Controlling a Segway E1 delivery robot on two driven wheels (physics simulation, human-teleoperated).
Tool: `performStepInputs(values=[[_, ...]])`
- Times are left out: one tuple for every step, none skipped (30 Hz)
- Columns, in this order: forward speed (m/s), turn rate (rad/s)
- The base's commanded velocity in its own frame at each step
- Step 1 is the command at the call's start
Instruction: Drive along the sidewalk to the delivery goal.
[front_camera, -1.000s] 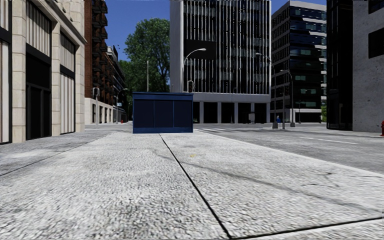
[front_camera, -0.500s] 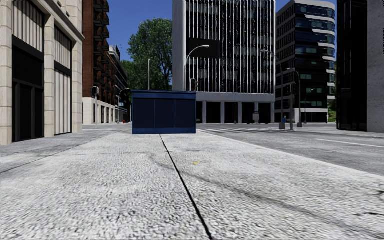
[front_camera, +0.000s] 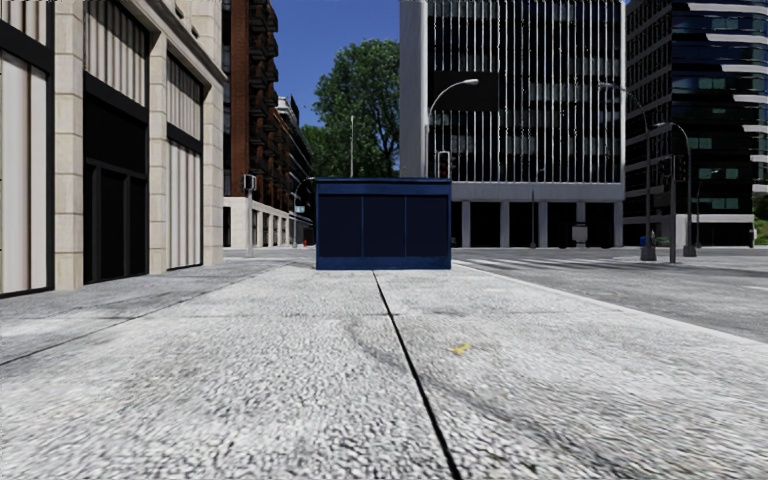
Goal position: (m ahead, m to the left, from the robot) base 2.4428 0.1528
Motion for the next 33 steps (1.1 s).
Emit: performStepInputs(values=[[1.42,0.00],[1.42,0.00],[1.42,0.00],[1.42,0.00],[1.42,0.00],[1.42,0.00],[1.42,0.00],[1.42,0.00],[1.42,0.00],[1.42,0.00],[1.42,0.00],[1.42,0.00],[1.42,0.00],[1.42,0.00],[1.42,0.00],[1.42,0.00],[1.42,0.00],[1.42,0.00],[1.42,0.00],[1.42,0.00],[1.42,0.00],[1.42,0.00],[1.42,0.00],[1.42,0.00],[1.42,0.00],[1.42,0.17],[1.42,0.29],[1.42,0.43],[1.42,0.55],[1.42,0.58],[1.42,0.58],[1.42,0.53],[1.42,0.31]])
